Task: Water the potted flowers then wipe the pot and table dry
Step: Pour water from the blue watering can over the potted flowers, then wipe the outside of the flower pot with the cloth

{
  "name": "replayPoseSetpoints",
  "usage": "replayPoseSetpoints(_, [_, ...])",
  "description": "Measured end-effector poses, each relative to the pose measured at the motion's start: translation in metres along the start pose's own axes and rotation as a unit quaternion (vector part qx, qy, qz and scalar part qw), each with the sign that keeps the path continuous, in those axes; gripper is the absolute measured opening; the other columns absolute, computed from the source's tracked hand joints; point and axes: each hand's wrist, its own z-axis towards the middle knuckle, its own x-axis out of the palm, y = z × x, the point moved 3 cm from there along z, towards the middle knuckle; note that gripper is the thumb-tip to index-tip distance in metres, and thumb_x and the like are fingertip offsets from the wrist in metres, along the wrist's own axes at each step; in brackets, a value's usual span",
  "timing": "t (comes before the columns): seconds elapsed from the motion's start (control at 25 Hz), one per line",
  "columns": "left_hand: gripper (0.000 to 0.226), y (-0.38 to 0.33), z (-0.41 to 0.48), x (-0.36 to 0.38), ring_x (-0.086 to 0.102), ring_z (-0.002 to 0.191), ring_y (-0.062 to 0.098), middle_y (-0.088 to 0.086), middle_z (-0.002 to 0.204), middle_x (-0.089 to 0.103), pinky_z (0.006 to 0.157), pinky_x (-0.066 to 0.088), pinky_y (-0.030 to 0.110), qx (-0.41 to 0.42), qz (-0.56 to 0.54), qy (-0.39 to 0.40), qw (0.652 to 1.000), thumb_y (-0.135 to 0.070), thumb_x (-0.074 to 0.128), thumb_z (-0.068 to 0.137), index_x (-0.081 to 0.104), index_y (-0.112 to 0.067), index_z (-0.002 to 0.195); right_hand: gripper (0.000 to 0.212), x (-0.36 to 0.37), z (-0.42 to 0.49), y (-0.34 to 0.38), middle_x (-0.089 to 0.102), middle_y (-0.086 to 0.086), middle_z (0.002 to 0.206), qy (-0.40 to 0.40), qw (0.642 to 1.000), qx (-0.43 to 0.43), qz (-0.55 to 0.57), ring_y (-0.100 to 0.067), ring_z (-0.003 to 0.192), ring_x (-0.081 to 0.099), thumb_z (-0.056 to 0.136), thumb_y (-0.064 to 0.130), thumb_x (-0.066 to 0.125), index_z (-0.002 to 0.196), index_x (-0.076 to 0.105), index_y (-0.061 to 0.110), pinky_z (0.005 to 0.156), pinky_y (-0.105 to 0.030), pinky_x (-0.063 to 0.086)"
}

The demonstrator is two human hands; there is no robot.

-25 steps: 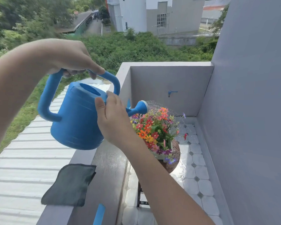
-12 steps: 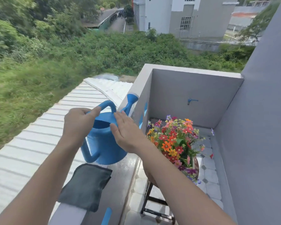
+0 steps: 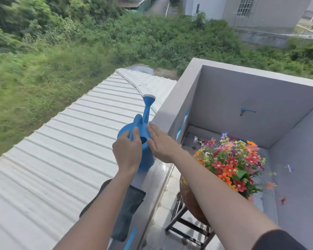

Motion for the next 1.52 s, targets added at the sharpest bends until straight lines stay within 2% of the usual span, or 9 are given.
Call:
replayPoseSetpoints(0.32, [0.038, 0.0, -0.012, 0.008, 0.045, 0.057, 0.018, -0.001, 0.06, 0.048, 0.061, 0.039, 0.034, -0.042, -0.034, 0.031, 0.998, -0.032, 0.043, 0.097, 0.051, -0.004, 0.073, 0.055, 0.006, -0.008, -0.009, -0.005, -0.003, 0.159, -0.02, 1.0, -0.015, -0.002, -0.011, 0.145, -0.005, 0.101, 0.031, 0.018, 0.149, 0.0, 0.011, 0.118, -0.029, 0.0])
replayPoseSetpoints(0.52, [0.036, -0.006, -0.012, -0.004, 0.057, 0.08, 0.022, 0.0, 0.083, 0.059, 0.071, 0.042, 0.033, -0.06, -0.039, 0.141, 0.987, -0.048, 0.035, 0.097, 0.052, -0.016, 0.094, 0.057, 0.0, -0.015, -0.006, -0.005, -0.005, 0.159, -0.033, 0.999, 0.019, 0.031, -0.014, 0.146, -0.005, 0.101, 0.033, 0.02, 0.149, 0.0, 0.009, 0.12, -0.036, 0.004])
replayPoseSetpoints(0.6, [0.038, -0.001, -0.013, -0.015, 0.052, 0.089, 0.021, 0.001, 0.094, 0.057, 0.076, 0.035, 0.032, -0.056, -0.03, 0.121, 0.991, -0.044, 0.026, 0.099, 0.05, -0.015, 0.096, 0.059, 0.007, -0.028, -0.004, 0.0, -0.004, 0.159, -0.079, 0.99, 0.057, 0.105, -0.014, 0.146, -0.002, 0.1, 0.036, 0.021, 0.149, 0.002, 0.009, 0.12, -0.034, 0.004])
replayPoseSetpoints(0.76, [0.024, 0.033, -0.024, -0.033, 0.045, 0.087, 0.019, 0.001, 0.089, 0.049, 0.078, 0.034, 0.032, -0.058, -0.059, 0.054, 0.995, -0.029, 0.026, 0.101, 0.043, -0.018, 0.087, 0.058, 0.048, -0.07, 0.004, 0.011, -0.004, 0.158, -0.168, 0.943, 0.175, 0.229, -0.016, 0.145, 0.009, 0.099, 0.037, 0.026, 0.148, 0.01, 0.012, 0.119, -0.033, 0.01])
replayPoseSetpoints(0.88, [0.037, 0.09, -0.038, -0.036, 0.047, 0.082, 0.029, 0.014, 0.08, 0.051, 0.075, 0.038, 0.042, -0.044, 0.035, 0.066, 0.996, -0.027, 0.026, 0.099, 0.05, -0.006, 0.081, 0.056, 0.09, -0.104, 0.023, 0.025, -0.011, 0.151, -0.166, 0.913, 0.262, 0.266, -0.023, 0.14, 0.021, 0.098, 0.033, 0.033, 0.145, 0.018, 0.007, 0.115, -0.033, 0.018])
replayPoseSetpoints(0.96, [0.054, 0.134, -0.049, -0.035, 0.052, 0.097, 0.037, 0.025, 0.098, 0.059, 0.084, 0.042, 0.049, -0.069, 0.145, 0.127, 0.979, -0.039, 0.026, 0.094, 0.055, 0.007, 0.102, 0.052, 0.113, -0.117, 0.038, 0.035, -0.013, 0.141, -0.121, 0.924, 0.263, 0.248, -0.025, 0.132, 0.031, 0.098, 0.033, 0.036, 0.14, 0.027, 0.004, 0.11, -0.033, 0.025])
replayPoseSetpoints(1.12, [0.055, 0.168, -0.067, -0.031, 0.057, 0.101, 0.033, 0.011, 0.11, 0.064, 0.085, 0.044, 0.044, -0.072, 0.329, 0.216, 0.916, -0.054, 0.029, 0.093, 0.047, -0.01, 0.119, 0.047, 0.131, -0.114, 0.053, 0.048, -0.01, 0.12, -0.073, 0.933, 0.27, 0.228, -0.025, 0.116, 0.044, 0.094, 0.043, 0.043, 0.123, 0.043, 0.005, 0.097, -0.031, 0.037])
replayPoseSetpoints(1.36, [0.05, 0.164, -0.071, -0.038, 0.051, 0.112, 0.033, 0.014, 0.119, 0.061, 0.093, 0.041, 0.044, -0.042, 0.216, 0.131, 0.967, -0.036, 0.05, 0.094, 0.047, -0.006, 0.134, 0.034, 0.126, -0.103, 0.059, 0.056, -0.01, 0.11, -0.107, 0.915, 0.288, 0.261, -0.025, 0.1, 0.054, 0.092, 0.031, 0.052, 0.113, 0.049, 0.004, 0.075, -0.025, 0.037])
replayPoseSetpoints(1.52, [0.035, 0.136, -0.067, -0.051, 0.058, 0.099, 0.024, 0.007, 0.108, 0.066, 0.083, 0.04, 0.028, -0.032, 0.091, 0.134, 0.986, -0.03, 0.059, 0.091, 0.06, -0.008, 0.117, 0.025, 0.108, -0.117, 0.068, 0.053, -0.006, 0.107, -0.152, 0.902, 0.272, 0.298, -0.022, 0.1, 0.052, 0.094, 0.025, 0.05, 0.11, 0.051, 0.007, 0.076, -0.023, 0.035])
